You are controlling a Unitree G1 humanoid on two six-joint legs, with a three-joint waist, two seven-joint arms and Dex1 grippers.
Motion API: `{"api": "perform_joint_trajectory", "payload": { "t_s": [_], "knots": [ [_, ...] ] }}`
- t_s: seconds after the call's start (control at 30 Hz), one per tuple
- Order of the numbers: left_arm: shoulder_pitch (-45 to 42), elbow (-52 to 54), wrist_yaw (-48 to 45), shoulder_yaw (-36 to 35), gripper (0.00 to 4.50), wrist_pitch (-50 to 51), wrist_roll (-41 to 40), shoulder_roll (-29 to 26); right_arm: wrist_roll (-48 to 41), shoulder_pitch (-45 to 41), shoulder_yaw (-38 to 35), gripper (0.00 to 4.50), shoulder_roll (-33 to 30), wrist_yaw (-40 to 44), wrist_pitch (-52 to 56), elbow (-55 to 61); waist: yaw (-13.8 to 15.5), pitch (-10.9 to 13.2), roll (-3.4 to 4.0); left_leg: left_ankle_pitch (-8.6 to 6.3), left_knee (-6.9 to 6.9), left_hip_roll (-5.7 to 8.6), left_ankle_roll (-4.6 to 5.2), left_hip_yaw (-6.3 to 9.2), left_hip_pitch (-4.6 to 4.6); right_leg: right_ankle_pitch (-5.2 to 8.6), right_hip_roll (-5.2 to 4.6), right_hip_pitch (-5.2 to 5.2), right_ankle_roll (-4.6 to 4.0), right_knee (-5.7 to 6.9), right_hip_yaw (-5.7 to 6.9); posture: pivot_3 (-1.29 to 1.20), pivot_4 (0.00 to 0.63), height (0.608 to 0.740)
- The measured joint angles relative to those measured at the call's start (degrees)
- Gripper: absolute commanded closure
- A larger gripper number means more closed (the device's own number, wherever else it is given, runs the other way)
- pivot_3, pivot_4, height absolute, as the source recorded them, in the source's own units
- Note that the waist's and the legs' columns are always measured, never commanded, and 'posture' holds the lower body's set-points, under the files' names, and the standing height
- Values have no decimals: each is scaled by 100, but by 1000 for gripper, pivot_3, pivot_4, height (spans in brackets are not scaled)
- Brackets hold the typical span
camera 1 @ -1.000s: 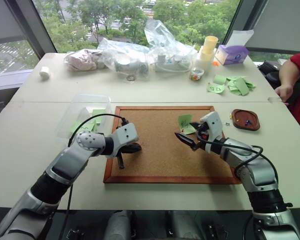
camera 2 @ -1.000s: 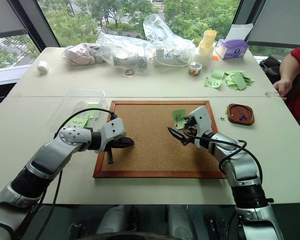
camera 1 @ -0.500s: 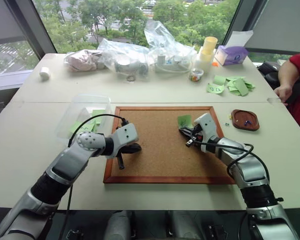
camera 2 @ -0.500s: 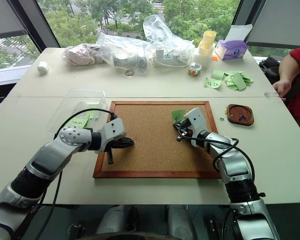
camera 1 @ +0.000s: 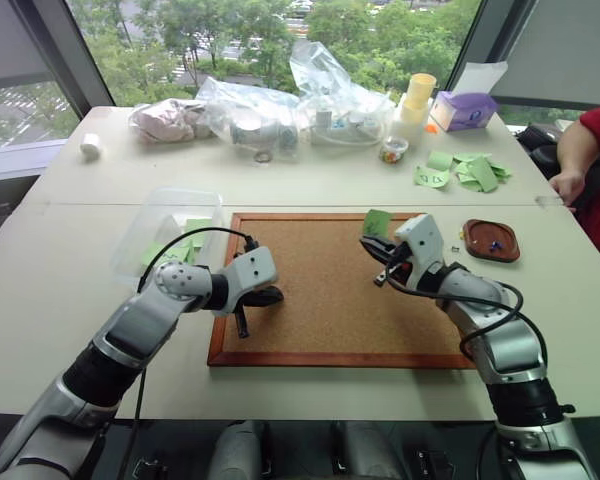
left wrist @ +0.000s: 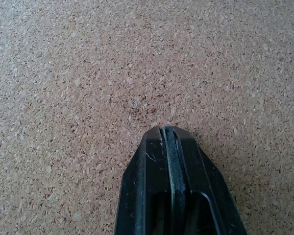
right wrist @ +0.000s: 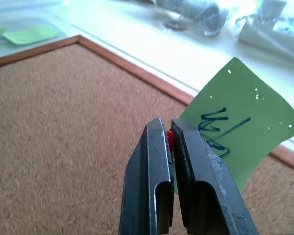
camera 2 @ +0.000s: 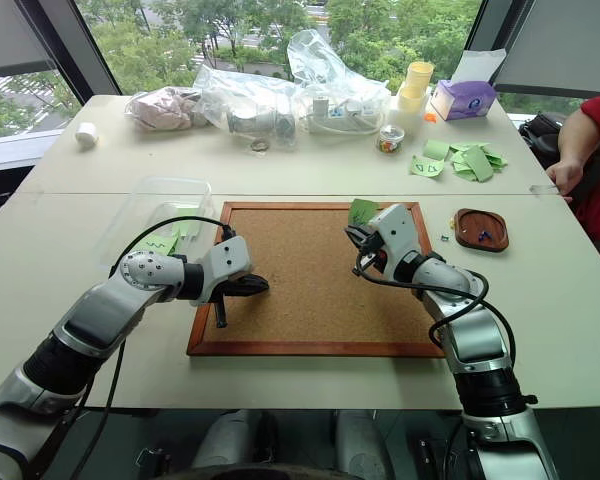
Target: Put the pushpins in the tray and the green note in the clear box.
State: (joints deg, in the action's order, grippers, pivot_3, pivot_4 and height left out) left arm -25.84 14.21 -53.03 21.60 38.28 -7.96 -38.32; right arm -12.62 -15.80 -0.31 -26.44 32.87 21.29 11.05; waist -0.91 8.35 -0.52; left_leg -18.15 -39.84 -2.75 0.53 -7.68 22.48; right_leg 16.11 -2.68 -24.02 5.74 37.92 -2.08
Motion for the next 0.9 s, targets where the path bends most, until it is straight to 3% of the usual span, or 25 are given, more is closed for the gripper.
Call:
{"api": "perform_joint_trajectory", "payload": {
  "t_s": [0.1, 0.13, 0.23, 0.43, 0.63, 0.77, 0.9],
  "knots": [
    [-53, -67, -65, -14, 4500, -4, -9, 26, -1, 6, -42, 4436, -89, 26, 67, 57, 1, 0, 0, 0, 0, 0, 1, 0, 0, 3, 1, 0, -6, 0, 0, 0, 150, 735],
    [-70, -88, -86, -56, 4172, 38, -53, 76, 0, 13, -42, 4478, -128, 34, 93, 90, 2, 0, 0, -2, 0, 0, 3, 0, 0, 3, 0, 1, -6, 0, 0, 0, 150, 735],
    [-78, -266, -114, -387, 3075, 479, -504, 414, 1, 19, -21, 4500, -185, 98, 167, 286, 36, 2, -2, -2, -3, 3, 4, 2, 5, 2, -3, 0, -4, -1, 0, 0, 150, 735],
    [-672, -556, -40, -1463, 164, 1511, -1706, 1088, 15, 16, 74, 4500, -485, 345, 219, 508, 20, 18, -25, 2, -15, 2, -3, 11, 48, -5, 0, -34, 10, 1, 5, 0, 150, 735],
    [-1620, -1191, 642, -2416, 70, 2200, -2556, 2033, 59, -48, 215, 4500, -694, 566, 206, 644, 16, 20, -26, 10, -17, 6, -17, 18, 59, -6, 1, -40, 12, -3, 11, 0, 150, 735],
    [-2057, -2117, 893, -2528, 70, 2272, -2755, 2602, 159, -158, 381, 4500, -783, 678, 178, 676, 18, 22, -29, 11, -18, 16, -19, 18, 62, -6, 2, -41, 12, -5, 12, 0, 150, 735],
    [-2363, -3158, 937, -2526, 70, 2022, -2732, 2824, 289, -217, 470, 4500, -846, 743, 124, 688, 6, 24, -31, 11, -16, 17, -19, 19, 66, -6, 4, -46, 12, -7, 12, 0, 150, 735]
  ]
}}
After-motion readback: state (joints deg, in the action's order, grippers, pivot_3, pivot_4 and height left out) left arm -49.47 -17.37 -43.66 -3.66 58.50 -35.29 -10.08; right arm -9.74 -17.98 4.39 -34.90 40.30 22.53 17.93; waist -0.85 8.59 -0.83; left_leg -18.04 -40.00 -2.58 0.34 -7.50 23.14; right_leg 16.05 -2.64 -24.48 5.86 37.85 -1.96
